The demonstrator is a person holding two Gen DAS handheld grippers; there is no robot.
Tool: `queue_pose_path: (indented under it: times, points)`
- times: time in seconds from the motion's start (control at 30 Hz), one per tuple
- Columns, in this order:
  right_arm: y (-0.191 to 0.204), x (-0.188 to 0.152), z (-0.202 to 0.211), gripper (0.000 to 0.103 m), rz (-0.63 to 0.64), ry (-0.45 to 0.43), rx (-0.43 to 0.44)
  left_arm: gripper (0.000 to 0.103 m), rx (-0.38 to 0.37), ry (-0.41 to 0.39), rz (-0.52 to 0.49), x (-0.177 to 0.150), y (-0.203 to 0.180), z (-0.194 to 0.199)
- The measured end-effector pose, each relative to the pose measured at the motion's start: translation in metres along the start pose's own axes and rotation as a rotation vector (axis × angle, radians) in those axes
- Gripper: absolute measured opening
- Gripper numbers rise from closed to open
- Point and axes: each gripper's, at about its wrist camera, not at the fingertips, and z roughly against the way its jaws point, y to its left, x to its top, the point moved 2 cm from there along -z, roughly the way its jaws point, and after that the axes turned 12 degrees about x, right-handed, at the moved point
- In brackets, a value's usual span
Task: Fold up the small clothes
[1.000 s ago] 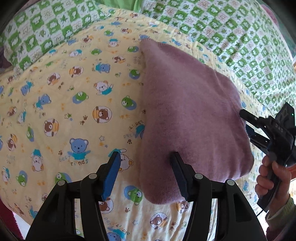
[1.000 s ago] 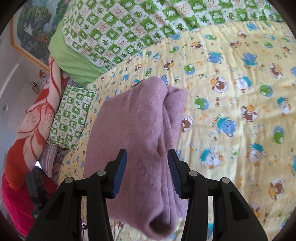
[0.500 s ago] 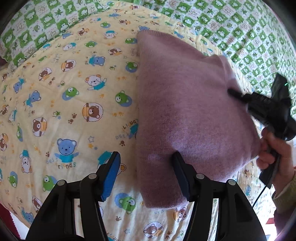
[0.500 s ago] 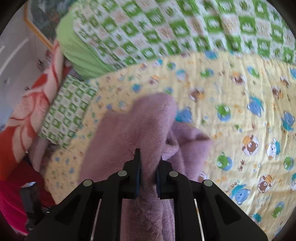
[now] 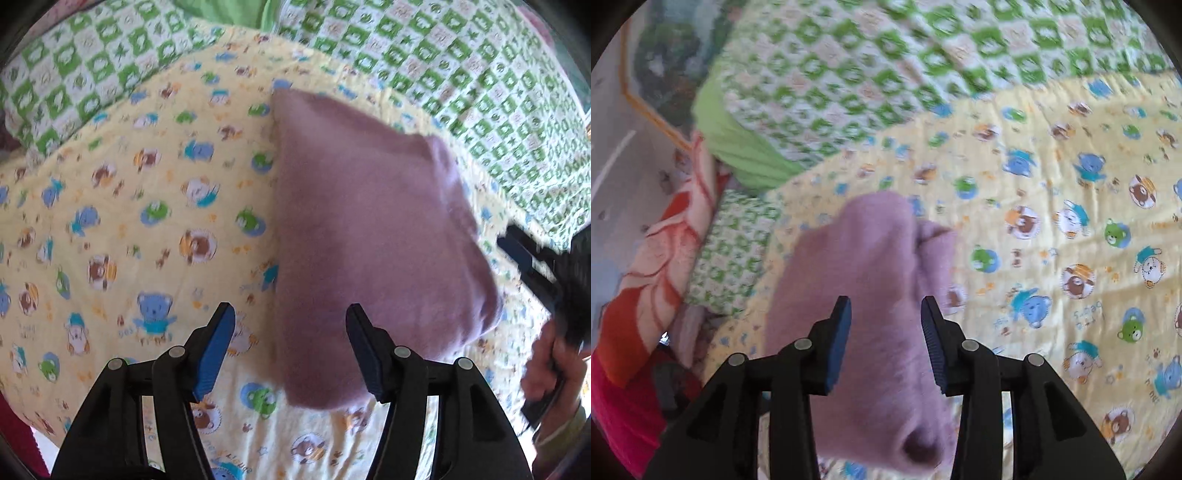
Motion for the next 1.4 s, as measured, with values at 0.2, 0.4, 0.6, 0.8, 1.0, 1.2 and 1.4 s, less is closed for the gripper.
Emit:
queue_pose_path:
  times: [0.2, 0.4, 0.6, 0.8, 1.0, 1.2, 1.4]
  points:
    - [0.011, -0.046, -0.019, 0.012, 0.034, 0.163, -0.013, 0.065, 0.063, 0.027, -0.053, -0.002, -0.011, -0.026]
    - [-0.032, -0.081, -0.035, 0.0, -0.109, 0.22, -0.046, 0.066, 0.055, 0.042, -0.065, -0.01, -0.005, -0.032]
    - [-0.007, -0.074, -0.013, 0.003, -0.035, 0.187, -0.079, 0.064, 0.034, 0.026, -0.051, -0.02, 0.011, -0.009]
    - [0.019, -0.08, 0.003, 0.018, 0.05, 0.177, -0.107, 0.065, 0.018, -0.001, -0.046, -0.041, 0.01, 0.015]
    - [0.034, -0.097, 0.014, 0.04, 0.107, 0.161, -0.128, 0.069, 0.022, -0.033, -0.069, -0.063, 0.001, 0.028]
    - [0.041, -0.118, 0.023, 0.044, 0.125, 0.158, -0.134, 0.07, 0.034, -0.052, -0.105, -0.082, 0.001, 0.033]
    - [0.048, -0.141, 0.032, 0.063, 0.138, 0.146, -0.14, 0.071, 0.061, -0.108, -0.14, -0.097, 0.003, 0.042]
